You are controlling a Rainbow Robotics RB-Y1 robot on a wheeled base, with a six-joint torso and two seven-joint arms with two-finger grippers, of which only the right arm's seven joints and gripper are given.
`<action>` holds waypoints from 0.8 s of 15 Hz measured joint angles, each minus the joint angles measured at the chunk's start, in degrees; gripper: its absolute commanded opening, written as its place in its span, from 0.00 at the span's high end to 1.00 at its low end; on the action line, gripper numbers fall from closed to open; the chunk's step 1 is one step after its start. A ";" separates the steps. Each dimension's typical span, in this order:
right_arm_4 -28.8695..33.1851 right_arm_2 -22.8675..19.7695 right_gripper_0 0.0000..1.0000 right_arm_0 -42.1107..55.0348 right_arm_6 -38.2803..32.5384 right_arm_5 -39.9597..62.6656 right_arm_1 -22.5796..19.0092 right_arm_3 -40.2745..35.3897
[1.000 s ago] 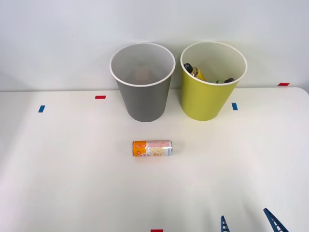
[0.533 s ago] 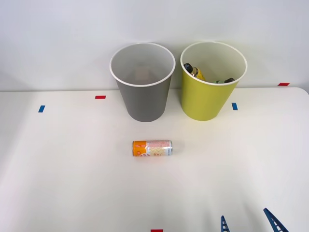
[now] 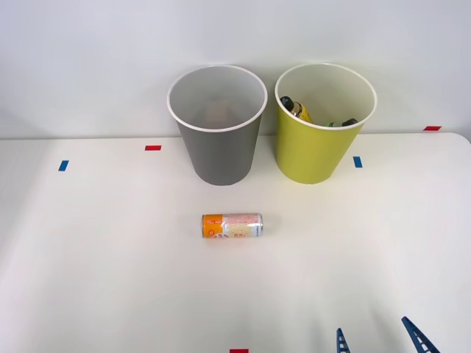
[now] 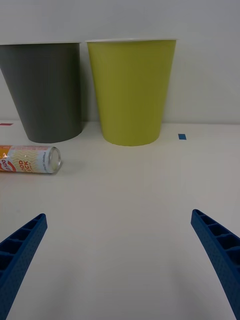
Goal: Put cans in the gray bin, plastic bottles in the light green bin
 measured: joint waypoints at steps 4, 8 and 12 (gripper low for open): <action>0.00 0.00 0.00 0.00 -0.01 0.00 0.00 0.00; 0.00 0.00 0.00 0.00 0.00 0.00 0.00 0.00; 0.00 0.00 0.00 0.00 0.00 0.00 0.00 0.00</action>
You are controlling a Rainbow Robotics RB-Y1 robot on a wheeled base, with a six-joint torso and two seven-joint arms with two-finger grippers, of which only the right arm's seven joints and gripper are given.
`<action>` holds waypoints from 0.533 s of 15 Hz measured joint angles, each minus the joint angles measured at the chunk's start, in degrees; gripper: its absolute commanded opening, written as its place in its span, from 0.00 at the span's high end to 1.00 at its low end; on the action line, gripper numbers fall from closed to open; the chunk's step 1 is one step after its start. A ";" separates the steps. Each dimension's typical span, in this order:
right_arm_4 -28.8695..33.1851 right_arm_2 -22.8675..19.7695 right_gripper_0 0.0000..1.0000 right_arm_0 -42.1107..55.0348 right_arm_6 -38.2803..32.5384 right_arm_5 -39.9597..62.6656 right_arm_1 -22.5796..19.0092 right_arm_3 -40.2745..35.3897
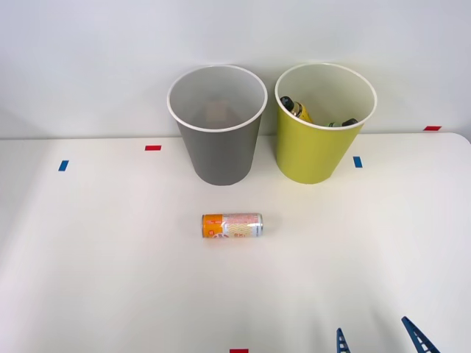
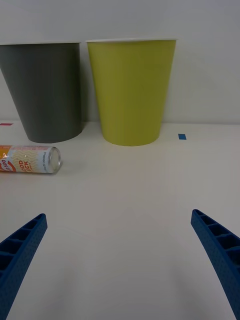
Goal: Put cans in the gray bin, plastic bottles in the light green bin
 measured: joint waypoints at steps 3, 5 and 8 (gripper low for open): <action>0.00 0.00 0.00 0.00 0.00 0.00 0.00 0.00; 0.00 0.00 0.00 0.00 0.00 0.00 0.00 0.00; 0.00 0.00 0.00 0.00 0.00 0.00 0.00 0.00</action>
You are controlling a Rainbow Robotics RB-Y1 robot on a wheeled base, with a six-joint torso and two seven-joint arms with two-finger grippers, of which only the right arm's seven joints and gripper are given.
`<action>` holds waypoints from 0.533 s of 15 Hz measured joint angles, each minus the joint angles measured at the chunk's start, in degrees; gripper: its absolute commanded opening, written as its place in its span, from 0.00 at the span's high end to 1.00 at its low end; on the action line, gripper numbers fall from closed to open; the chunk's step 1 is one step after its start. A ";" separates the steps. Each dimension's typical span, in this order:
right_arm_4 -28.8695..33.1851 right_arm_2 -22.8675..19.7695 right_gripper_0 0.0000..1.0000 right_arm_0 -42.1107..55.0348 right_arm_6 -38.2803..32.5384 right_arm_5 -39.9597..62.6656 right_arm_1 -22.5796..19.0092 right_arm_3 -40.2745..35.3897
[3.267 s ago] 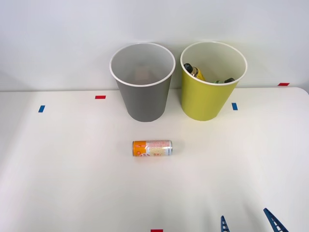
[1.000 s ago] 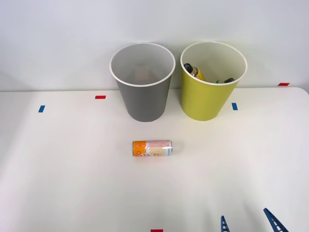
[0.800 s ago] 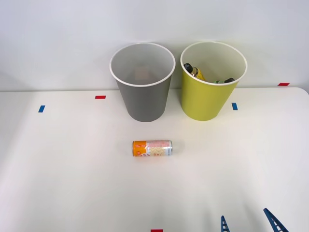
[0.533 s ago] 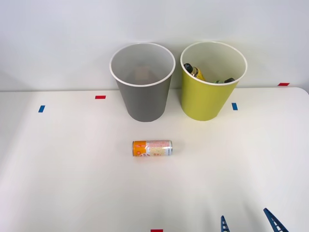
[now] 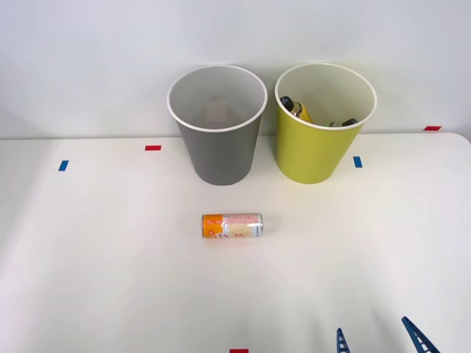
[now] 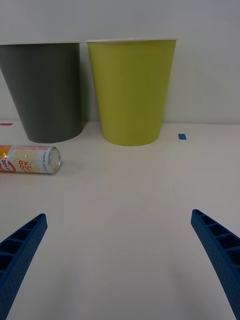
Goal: Put cans in the gray bin, plastic bottles in the light green bin
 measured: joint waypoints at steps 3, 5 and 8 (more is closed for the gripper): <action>0.00 0.00 0.00 0.00 0.00 0.00 0.00 0.00; 0.00 0.00 0.00 0.00 0.00 0.00 0.00 0.00; 0.00 0.00 0.00 0.00 0.00 0.00 0.00 0.00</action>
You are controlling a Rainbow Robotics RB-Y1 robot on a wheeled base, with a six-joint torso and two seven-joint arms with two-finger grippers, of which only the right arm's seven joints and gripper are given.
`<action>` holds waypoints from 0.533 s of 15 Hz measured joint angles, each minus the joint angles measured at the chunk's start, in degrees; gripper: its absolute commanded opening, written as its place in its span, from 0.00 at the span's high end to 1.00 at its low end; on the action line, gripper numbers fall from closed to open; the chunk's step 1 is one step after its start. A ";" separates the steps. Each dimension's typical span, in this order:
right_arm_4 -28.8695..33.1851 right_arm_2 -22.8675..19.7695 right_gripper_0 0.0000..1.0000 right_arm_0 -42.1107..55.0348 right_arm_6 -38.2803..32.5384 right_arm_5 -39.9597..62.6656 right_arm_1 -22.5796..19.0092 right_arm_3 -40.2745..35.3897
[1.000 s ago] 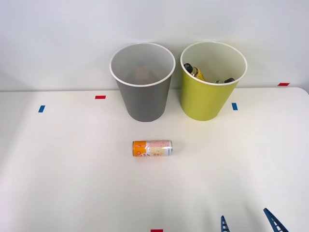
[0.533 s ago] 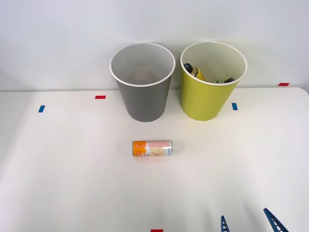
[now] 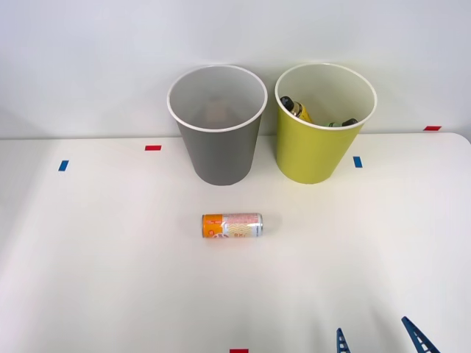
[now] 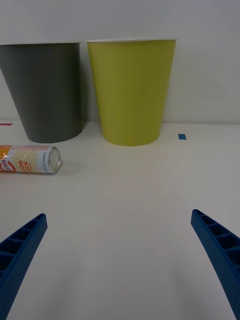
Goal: Put cans in the gray bin, plastic bottles in the light green bin
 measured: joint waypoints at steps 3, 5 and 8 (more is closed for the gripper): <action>0.00 0.00 0.00 0.00 0.00 0.00 0.00 0.00; 0.00 0.00 0.00 0.00 0.00 0.00 0.00 0.00; 0.00 0.00 0.00 0.00 0.00 0.00 0.00 0.00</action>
